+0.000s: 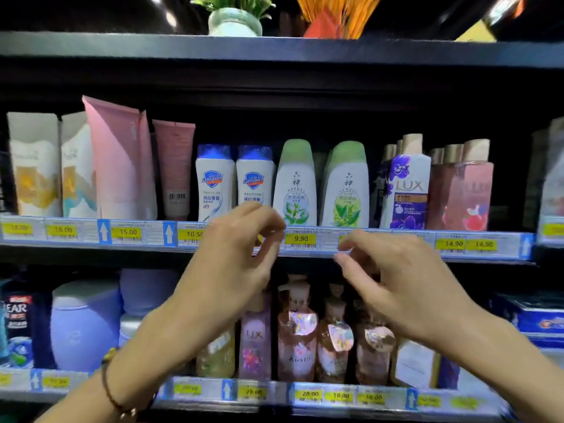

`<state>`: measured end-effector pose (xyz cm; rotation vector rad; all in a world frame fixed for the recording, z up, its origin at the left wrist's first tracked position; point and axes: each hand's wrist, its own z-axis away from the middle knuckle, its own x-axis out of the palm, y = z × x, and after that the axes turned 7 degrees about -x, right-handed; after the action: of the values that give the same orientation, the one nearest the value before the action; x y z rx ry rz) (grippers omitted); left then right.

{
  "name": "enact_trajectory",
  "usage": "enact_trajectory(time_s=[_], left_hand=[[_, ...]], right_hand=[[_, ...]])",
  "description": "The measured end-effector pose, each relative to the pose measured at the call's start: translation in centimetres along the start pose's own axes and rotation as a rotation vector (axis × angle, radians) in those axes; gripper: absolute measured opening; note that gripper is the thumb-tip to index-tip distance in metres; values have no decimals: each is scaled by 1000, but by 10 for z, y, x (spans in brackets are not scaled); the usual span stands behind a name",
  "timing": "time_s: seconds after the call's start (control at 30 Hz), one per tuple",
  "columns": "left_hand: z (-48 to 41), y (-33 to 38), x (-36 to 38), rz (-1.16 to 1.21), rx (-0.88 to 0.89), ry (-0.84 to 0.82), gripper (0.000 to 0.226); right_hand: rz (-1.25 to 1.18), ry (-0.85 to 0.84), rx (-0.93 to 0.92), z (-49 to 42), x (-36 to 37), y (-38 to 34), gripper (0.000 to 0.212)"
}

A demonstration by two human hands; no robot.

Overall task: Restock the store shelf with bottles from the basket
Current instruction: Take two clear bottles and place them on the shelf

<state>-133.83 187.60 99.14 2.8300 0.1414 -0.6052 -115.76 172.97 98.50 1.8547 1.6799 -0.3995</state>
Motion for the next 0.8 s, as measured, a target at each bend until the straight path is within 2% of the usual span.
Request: enact_trajectory(time_s=[0.1,0.17,0.23,0.37,0.43,0.53,0.63,0.8], left_hand=[[-53,2,5,-46,60,63,9],[-89,-1,14,-166,84,55,24],[-117,-2,23,-362,80,39,37],[-145,-6,32,-690,37,-14,46],[-149,-9,34,-760,7,-78,48],[-152,-11,35,-704,-55,-179,46],[-158,-14,32,-595,-105,-238,45],[-166,-15,21,-417,-158,-263,37]], right_hand=[[6,96,-22,-37,-22,25,13],[110,97,-46,-66,-31,40,23],[267,40,-64,-91,-35,50,33],[506,-81,-150,-119,-35,62,41],[551,-118,-185,-124,-29,68,41],[585,-173,-213,-124,-22,73,34],[484,-207,-152,-126,-21,78,27],[9,-173,32,-140,-37,81,26]])
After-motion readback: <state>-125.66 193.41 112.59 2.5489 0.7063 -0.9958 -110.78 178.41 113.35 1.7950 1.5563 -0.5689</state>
